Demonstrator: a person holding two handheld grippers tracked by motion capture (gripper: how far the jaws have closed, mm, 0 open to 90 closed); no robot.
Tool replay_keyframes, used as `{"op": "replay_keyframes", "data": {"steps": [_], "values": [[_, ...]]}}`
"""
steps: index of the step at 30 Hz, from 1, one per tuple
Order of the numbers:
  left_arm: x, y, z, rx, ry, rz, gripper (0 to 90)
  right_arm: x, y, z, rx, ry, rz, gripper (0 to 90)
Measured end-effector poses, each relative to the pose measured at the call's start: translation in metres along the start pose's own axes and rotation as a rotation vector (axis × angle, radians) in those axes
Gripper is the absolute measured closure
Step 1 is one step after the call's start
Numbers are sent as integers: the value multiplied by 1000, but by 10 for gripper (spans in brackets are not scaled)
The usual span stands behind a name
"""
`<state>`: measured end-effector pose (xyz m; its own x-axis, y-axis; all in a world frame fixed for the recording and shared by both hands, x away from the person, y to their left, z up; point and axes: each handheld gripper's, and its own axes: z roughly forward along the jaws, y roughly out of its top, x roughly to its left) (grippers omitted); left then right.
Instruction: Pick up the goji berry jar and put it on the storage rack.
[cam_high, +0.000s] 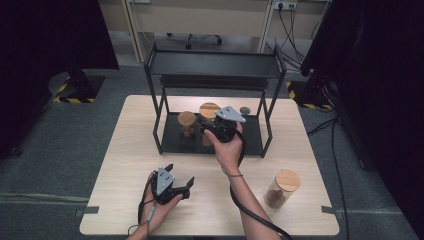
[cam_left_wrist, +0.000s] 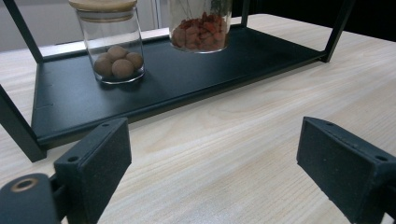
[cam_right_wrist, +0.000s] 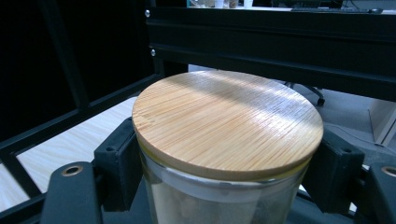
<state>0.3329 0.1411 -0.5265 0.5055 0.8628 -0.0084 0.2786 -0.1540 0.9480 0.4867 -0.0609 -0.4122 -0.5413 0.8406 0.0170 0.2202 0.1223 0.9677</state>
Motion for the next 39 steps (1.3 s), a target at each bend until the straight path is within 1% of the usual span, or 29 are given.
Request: {"op": "replay_keyframes", "data": {"steps": [10,20,24,34,39], "values": [[0,0,0,0,-2,1,99,-7,2,14,17,-12,16,254],[0,0,0,0,-3,0,99,-13,3,25,36,-27,17,254],[0,0,0,0,-3,0,99,-15,3,31,42,-34,10,254],[0,0,0,-1,-4,3,99,-22,3,43,63,-48,37,254],[0,0,0,-1,-4,2,99,-25,1,49,67,-56,35,254]]}}
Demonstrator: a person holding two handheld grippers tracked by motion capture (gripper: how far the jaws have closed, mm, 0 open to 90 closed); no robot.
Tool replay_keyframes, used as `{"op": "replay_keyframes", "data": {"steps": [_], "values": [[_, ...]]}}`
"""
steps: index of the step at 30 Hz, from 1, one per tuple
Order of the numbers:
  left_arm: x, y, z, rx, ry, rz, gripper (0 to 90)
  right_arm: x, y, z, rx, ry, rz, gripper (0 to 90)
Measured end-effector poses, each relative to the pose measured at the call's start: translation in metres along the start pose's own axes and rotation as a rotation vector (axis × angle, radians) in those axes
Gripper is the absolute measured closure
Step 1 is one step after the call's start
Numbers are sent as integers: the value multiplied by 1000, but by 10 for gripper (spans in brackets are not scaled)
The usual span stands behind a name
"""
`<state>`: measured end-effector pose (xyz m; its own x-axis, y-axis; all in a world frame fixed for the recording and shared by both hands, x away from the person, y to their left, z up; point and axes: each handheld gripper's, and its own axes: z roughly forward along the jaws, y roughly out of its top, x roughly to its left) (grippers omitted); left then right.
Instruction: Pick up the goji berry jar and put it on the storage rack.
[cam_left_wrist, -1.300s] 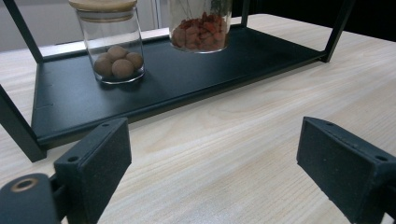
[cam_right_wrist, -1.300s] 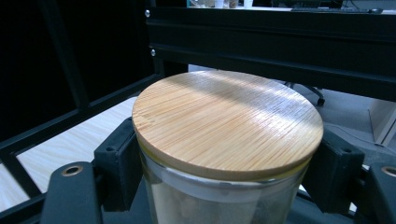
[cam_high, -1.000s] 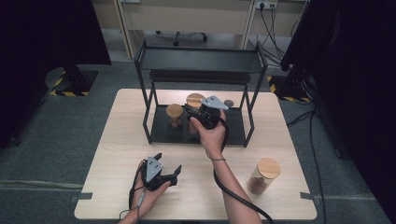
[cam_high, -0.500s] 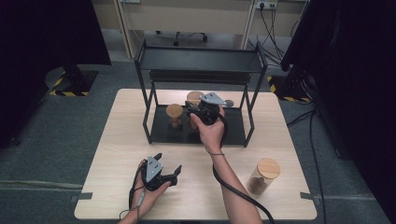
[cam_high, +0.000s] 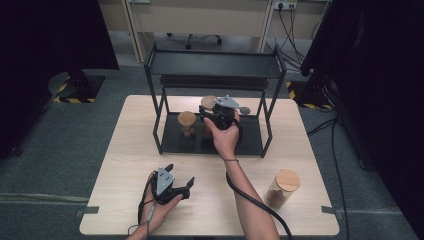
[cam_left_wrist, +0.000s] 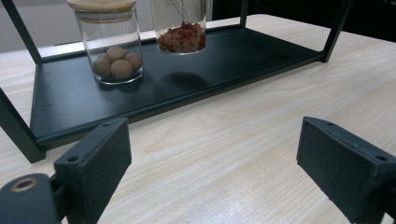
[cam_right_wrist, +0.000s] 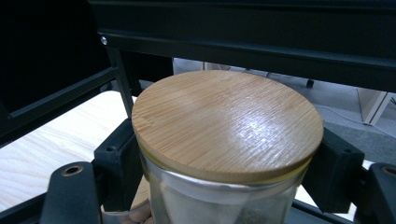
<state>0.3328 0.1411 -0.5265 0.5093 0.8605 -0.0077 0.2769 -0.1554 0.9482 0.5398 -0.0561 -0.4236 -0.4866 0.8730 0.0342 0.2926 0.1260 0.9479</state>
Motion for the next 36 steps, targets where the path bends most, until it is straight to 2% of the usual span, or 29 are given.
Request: {"op": "replay_keyframes", "data": {"steps": [13,36], "values": [[-1,0,0,-3,1,7,99,0,-3,11,23,-7,1,254],[-1,0,0,-4,2,13,99,0,-10,17,36,-10,3,254]]}}
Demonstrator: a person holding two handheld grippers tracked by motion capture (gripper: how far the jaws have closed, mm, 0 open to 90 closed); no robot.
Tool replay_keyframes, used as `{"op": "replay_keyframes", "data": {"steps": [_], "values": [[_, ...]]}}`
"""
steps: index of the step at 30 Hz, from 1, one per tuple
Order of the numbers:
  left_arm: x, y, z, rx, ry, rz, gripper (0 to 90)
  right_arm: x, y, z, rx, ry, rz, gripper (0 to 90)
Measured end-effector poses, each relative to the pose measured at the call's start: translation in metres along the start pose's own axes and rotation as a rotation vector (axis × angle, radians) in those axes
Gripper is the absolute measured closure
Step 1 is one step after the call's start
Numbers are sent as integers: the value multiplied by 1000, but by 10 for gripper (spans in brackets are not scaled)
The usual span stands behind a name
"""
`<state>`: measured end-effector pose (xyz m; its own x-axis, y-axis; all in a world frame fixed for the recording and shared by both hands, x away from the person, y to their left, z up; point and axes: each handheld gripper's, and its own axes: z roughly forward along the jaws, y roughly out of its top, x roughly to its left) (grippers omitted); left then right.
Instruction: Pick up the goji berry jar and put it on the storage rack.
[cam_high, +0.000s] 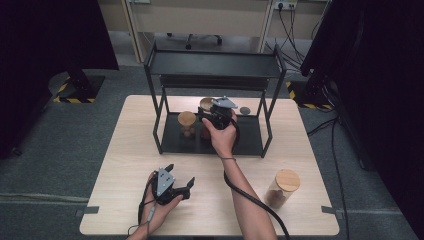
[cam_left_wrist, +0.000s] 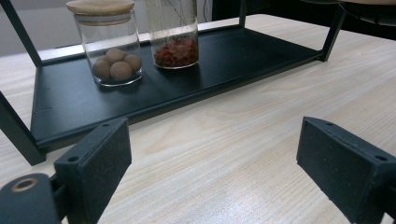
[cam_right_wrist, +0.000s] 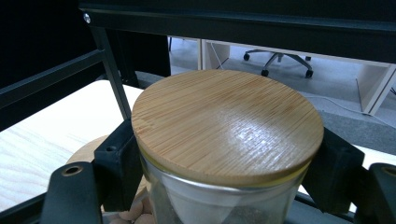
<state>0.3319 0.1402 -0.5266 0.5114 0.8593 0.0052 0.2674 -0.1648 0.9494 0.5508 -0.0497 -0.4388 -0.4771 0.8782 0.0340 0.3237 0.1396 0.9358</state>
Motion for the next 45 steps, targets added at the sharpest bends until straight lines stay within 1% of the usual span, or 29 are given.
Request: {"op": "replay_keyframes", "data": {"steps": [23,28,32,34,35,36,42,45], "values": [[-1,0,0,0,2,6,100,5,-9,-5,-32,2,-22,246],[-1,0,0,1,2,5,99,6,-7,-6,-37,6,-9,202],[-1,0,0,1,3,7,99,7,-5,-7,-37,-2,1,110],[-1,0,0,1,3,8,99,7,-5,-6,-29,-7,8,76],[-1,0,0,1,3,8,99,7,-5,-6,-29,-7,8,76],[-1,0,0,0,3,8,99,7,-6,-6,-19,-16,16,52],[-1,0,0,2,2,6,99,7,-11,-7,-12,-19,22,31],[-1,0,0,2,3,7,100,7,-13,-11,-14,-20,30,27]]}}
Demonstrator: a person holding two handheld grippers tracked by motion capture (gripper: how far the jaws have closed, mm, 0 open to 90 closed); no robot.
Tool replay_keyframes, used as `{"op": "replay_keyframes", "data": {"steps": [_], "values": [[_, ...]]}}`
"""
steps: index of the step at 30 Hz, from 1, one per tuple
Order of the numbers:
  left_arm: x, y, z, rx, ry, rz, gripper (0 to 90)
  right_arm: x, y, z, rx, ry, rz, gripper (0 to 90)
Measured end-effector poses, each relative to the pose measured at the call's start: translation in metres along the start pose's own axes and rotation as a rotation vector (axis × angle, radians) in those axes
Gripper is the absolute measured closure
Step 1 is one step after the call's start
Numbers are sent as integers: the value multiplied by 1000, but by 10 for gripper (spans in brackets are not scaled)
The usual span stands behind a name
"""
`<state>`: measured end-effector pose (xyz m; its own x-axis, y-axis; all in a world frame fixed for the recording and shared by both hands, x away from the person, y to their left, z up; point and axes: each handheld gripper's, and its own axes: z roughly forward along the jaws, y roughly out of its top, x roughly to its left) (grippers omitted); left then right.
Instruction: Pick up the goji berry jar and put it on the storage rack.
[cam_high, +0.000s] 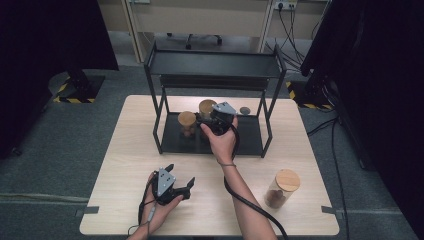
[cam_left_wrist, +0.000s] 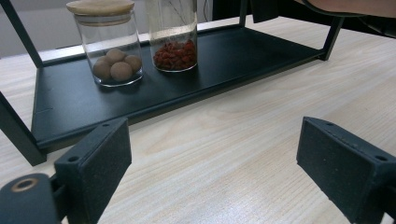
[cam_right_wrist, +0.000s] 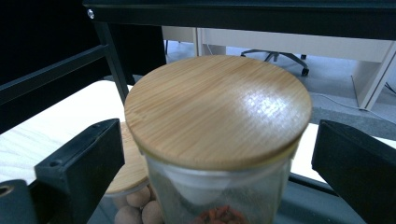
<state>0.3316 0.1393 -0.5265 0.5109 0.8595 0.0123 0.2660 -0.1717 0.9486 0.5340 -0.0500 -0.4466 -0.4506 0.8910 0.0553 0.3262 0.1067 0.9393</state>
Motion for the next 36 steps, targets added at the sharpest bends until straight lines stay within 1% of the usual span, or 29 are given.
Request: {"op": "replay_keyframes", "data": {"steps": [3,6,10,19,22,27,34,36], "values": [[0,0,0,-1,0,0,99,2,-2,-5,8,-9,-7,25],[0,0,0,-1,1,-1,99,4,-6,-9,18,-7,-12,25],[0,0,0,-2,3,1,99,6,-8,-15,14,-5,-5,25],[0,0,0,-1,2,2,99,5,-11,-26,28,-2,6,25],[0,0,0,-1,2,1,99,4,-14,-29,35,3,17,25],[0,0,0,-1,3,1,99,4,-19,-36,49,11,19,25],[0,0,0,0,3,2,100,4,-19,-45,51,18,18,25],[0,0,0,0,5,3,100,5,-20,-48,53,28,18,25]]}}
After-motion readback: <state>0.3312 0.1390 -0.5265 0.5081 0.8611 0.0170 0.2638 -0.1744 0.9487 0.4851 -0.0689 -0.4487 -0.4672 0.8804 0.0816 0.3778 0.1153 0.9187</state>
